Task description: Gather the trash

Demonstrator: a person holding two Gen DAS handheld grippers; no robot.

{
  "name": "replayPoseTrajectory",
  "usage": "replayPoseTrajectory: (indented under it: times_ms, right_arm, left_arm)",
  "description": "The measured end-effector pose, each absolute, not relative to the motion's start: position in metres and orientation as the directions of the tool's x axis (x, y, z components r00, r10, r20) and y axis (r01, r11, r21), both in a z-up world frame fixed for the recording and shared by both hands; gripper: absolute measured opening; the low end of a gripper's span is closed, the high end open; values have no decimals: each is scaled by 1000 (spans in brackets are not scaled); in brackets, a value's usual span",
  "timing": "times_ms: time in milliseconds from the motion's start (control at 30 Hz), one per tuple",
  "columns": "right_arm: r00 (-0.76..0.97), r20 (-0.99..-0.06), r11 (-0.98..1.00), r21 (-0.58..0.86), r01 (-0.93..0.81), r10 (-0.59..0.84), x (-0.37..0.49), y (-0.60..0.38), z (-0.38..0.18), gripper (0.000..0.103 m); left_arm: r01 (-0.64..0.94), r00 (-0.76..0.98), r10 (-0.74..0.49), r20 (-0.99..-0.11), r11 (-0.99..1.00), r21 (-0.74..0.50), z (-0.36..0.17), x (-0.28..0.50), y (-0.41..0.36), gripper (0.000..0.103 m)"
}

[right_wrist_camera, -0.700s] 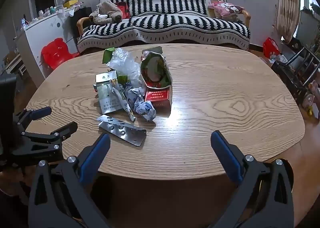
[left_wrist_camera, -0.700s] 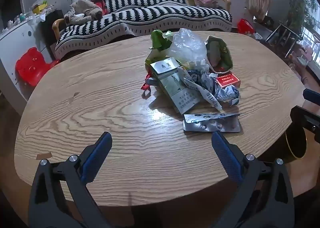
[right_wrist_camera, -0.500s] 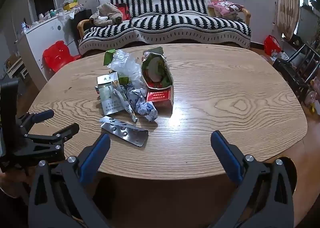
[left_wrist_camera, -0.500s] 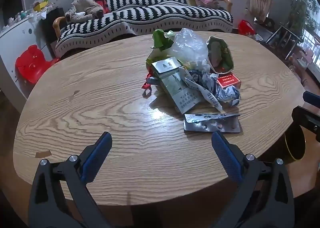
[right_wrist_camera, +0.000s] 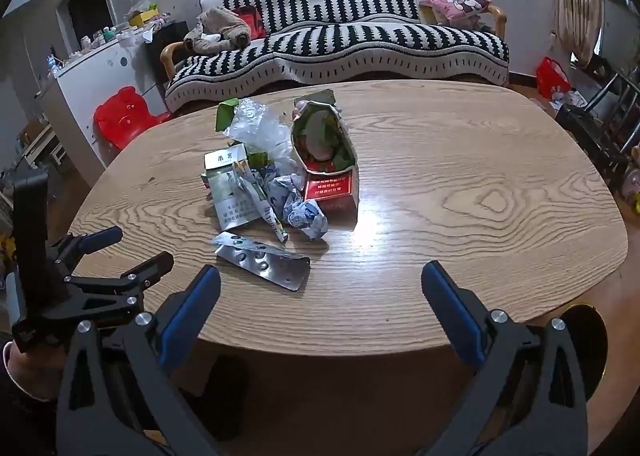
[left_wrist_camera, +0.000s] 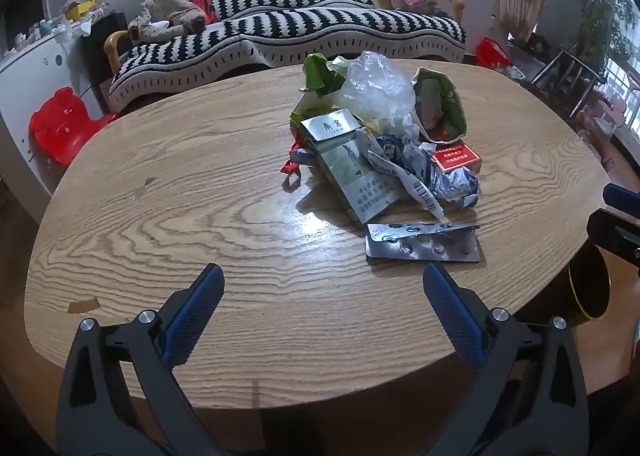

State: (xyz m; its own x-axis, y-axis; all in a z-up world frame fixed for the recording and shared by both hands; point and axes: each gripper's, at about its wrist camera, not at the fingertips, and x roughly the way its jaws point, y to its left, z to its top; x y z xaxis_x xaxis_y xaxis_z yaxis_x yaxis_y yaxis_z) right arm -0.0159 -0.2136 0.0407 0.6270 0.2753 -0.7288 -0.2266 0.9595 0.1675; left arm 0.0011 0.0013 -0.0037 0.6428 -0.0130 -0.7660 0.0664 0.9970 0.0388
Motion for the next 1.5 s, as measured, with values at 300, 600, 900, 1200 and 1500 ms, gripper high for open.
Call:
replayPoseTrajectory:
  times_ms: [300, 600, 900, 1200, 1500]
  right_arm:
    - [626, -728, 958, 170, -229, 279, -16, -214, 41, 97]
    - [623, -730, 958, 168, -234, 281, -17, -214, 43, 97]
    - [624, -729, 958, 169, -233, 280, -18, -214, 43, 97]
    - [624, -729, 958, 169, -233, 280, -18, -214, 43, 97]
    - [623, -730, 957, 167, -235, 281, -18, -214, 43, 97]
  left_arm:
    - [65, 637, -17, -771, 997, 32, -5, 1, 2, 97]
    - [66, 632, -20, -775, 997, 27, -6, 1, 2, 97]
    - [65, 631, -21, -775, 998, 26, -7, 1, 2, 97]
    - [66, 629, -24, -777, 998, 22, -8, 1, 1, 97]
    - [67, 628, -27, -778, 998, 20, -8, 2, 1, 97]
